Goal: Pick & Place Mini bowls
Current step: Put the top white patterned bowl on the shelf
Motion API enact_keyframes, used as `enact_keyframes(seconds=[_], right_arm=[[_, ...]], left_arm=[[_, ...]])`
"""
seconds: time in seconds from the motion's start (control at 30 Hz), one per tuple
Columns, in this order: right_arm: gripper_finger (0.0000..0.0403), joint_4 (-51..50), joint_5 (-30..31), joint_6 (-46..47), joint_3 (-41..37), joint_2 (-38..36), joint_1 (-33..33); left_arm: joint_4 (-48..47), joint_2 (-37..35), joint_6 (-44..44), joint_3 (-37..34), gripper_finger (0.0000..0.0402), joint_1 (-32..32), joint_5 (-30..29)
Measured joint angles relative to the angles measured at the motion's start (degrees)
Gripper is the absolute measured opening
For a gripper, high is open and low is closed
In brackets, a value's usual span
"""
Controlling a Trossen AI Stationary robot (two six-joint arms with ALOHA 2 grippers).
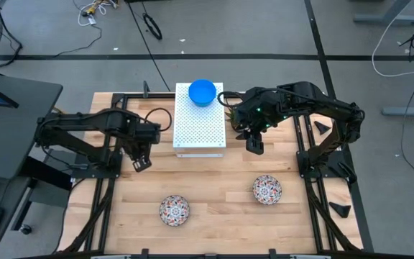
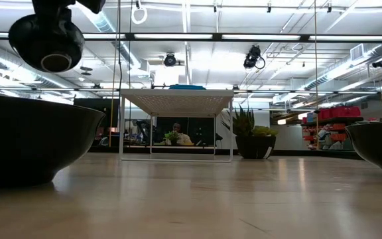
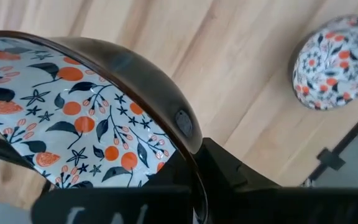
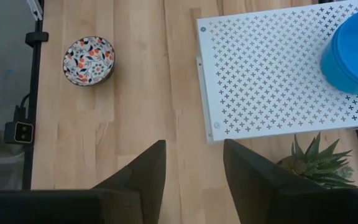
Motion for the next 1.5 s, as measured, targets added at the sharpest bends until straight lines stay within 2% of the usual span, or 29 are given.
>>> enact_keyframes(seconds=[0.27, 0.67, 0.87, 1.1, 1.3, 1.5], right_arm=[[0.0162, 0.00, 0.02, -0.44, 0.00, 0.00, 0.00], [0.0162, -3.38, 0.00, -3.95, 0.00, 0.00, -0.17], [0.0162, -6.12, 0.03, -4.17, 0.00, 0.00, -1.85], [0.0162, -7.38, 0.07, -4.94, -0.02, -0.38, -4.49], [0.0162, -7.73, 0.04, -5.67, 0.00, -0.73, -6.02], [0.0162, -7.74, 0.00, -5.88, 0.00, -0.76, -6.27]], left_arm=[[0.00, 0.38, 2.72, -0.02, 0.0015, 0.02, -0.26], [0.00, 2.40, 21.72, -0.01, 0.0015, 0.02, -3.15], [0.02, 3.18, 35.39, 0.02, 0.0015, 0.02, -11.24], [-0.06, 3.44, 58.47, -0.02, 0.0015, 0.00, -20.34], [0.55, 3.79, 73.15, -0.02, 0.0015, 0.09, -30.40], [8.67, 3.79, 80.84, -0.02, 0.0015, 0.12, -31.38]])
